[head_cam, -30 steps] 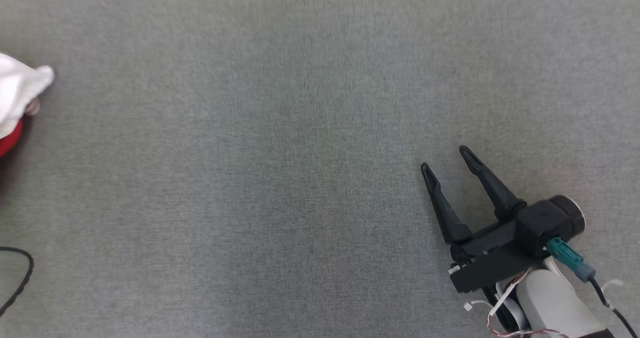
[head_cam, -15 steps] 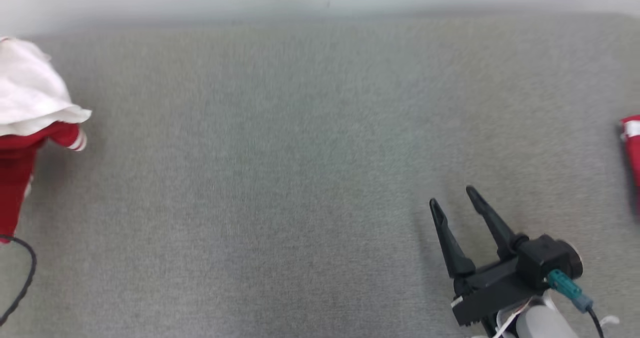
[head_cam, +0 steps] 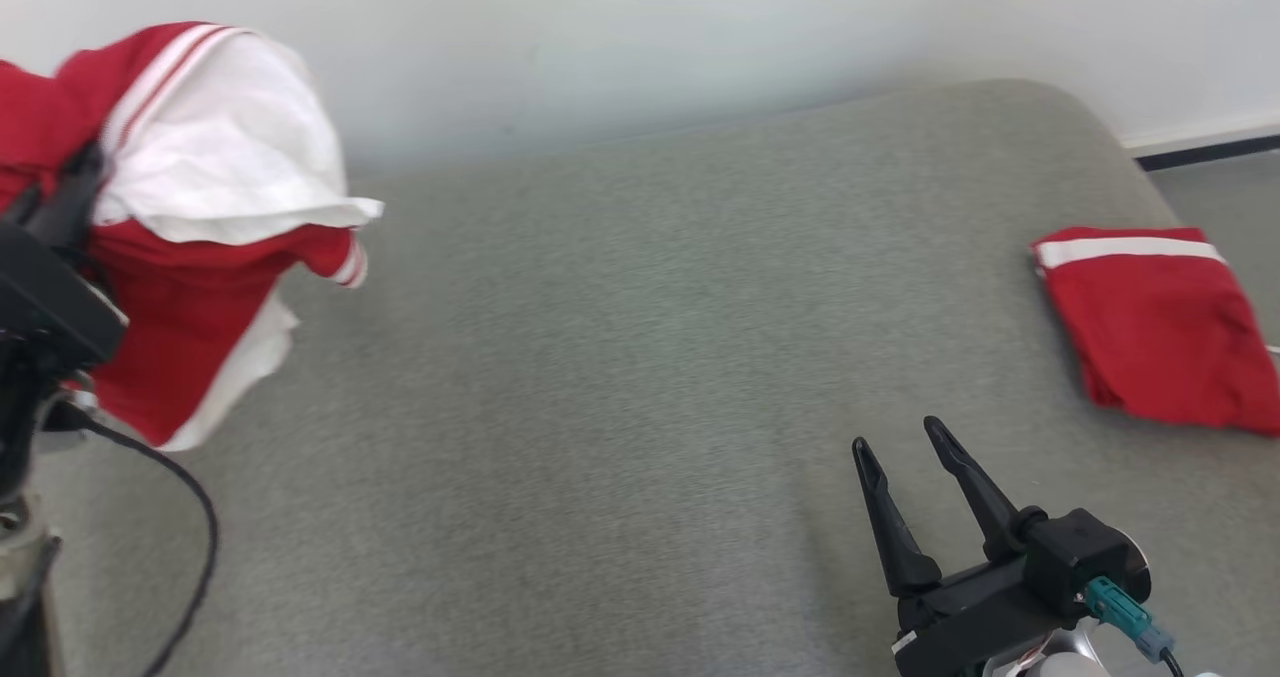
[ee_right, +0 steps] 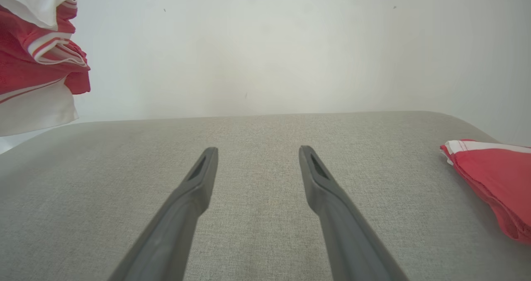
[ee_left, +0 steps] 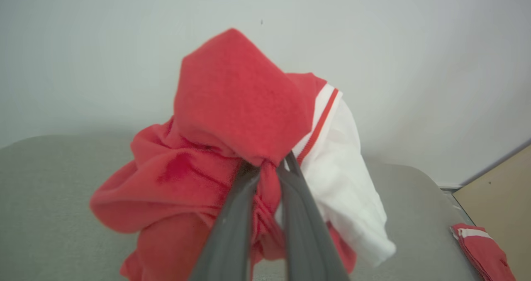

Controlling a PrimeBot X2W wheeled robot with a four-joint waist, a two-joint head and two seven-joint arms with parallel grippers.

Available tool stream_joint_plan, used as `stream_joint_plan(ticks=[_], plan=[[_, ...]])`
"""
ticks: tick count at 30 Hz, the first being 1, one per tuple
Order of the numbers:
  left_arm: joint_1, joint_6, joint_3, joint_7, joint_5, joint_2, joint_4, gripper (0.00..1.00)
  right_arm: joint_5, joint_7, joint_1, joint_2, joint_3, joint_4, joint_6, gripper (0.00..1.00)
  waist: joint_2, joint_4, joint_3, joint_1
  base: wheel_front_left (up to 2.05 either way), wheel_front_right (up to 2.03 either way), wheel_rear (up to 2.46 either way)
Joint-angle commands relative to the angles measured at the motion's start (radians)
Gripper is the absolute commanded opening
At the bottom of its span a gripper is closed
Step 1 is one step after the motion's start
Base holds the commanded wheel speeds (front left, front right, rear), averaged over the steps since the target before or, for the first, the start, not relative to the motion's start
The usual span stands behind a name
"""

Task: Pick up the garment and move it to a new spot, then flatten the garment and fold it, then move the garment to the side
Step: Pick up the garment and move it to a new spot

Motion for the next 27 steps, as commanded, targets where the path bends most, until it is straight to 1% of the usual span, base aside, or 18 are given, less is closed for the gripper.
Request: stream_joint_plan(ticks=[1,5,8,12,13,15,17,20,22,24,27], plan=[[0.017,-0.002,-0.003,0.002,-0.007,-0.008,-0.011,0.00,0.008,-0.001,0.012,0.002,0.000,0.000,-0.003,1.00,0.0001,-0.086,-0.053,0.0001,0.00,0.00,0.00],[0.044,-0.008,-0.042,0.009,-0.026,-0.051,-0.067,0.00,0.011,-0.001,0.020,0.002,0.000,-0.001,-0.003,1.00,0.0001,-0.146,-0.058,0.0001,0.00,0.00,0.00],[0.064,-0.002,-0.067,-0.006,-0.039,-0.100,-0.097,0.00,0.011,-0.001,0.022,0.002,-0.003,-0.003,-0.003,1.00,0.0001,-0.186,-0.053,0.0001,0.00,0.00,0.00],[0.099,-0.003,-0.100,-0.035,-0.036,-0.149,-0.100,0.00,0.014,-0.001,0.020,0.005,-0.007,-0.009,-0.003,1.00,0.0001,-0.235,-0.039,0.0001,0.00,0.00,0.00],[0.120,-0.007,-0.119,-0.058,-0.028,-0.173,-0.086,0.00,0.014,-0.001,0.023,0.003,-0.010,-0.009,-0.003,1.00,0.0001,-0.254,-0.032,0.0001,0.00,0.00,0.00],[0.145,-0.014,-0.148,-0.087,0.011,-0.174,-0.061,0.00,0.015,-0.001,0.027,0.002,-0.013,-0.012,-0.003,1.00,0.0001,-0.267,-0.024,0.0001,0.00,0.00,0.00],[0.169,-0.017,-0.170,-0.123,0.028,-0.198,-0.020,0.00,0.016,-0.001,0.026,0.000,-0.011,-0.014,-0.003,1.00,0.0001,-0.278,-0.016,0.0001,0.00,0.00,0.00],[0.200,-0.027,-0.191,-0.195,0.072,-0.199,0.064,0.00,0.019,-0.001,0.018,0.000,-0.004,-0.018,-0.003,1.00,0.0001,-0.293,-0.001,0.0001,0.00,0.00,0.00],[0.211,-0.052,-0.216,-0.257,0.099,-0.202,0.120,0.00,0.021,-0.001,0.011,0.003,-0.003,-0.021,-0.003,1.00,0.0001,-0.298,0.011,0.0001,0.00,0.00,0.00],[0.229,-0.067,-0.238,-0.307,0.132,-0.199,0.195,0.00,0.022,-0.001,0.008,0.005,0.000,-0.019,-0.003,1.00,0.0001,-0.300,0.019,0.0001,0.00,0.00,0.00],[0.230,-0.079,-0.267,-0.382,0.168,-0.208,0.306,0.00,0.023,-0.001,0.003,0.008,0.009,-0.016,-0.003,1.00,0.0001,-0.296,0.027,0.0001,0.00,0.00,0.00]])
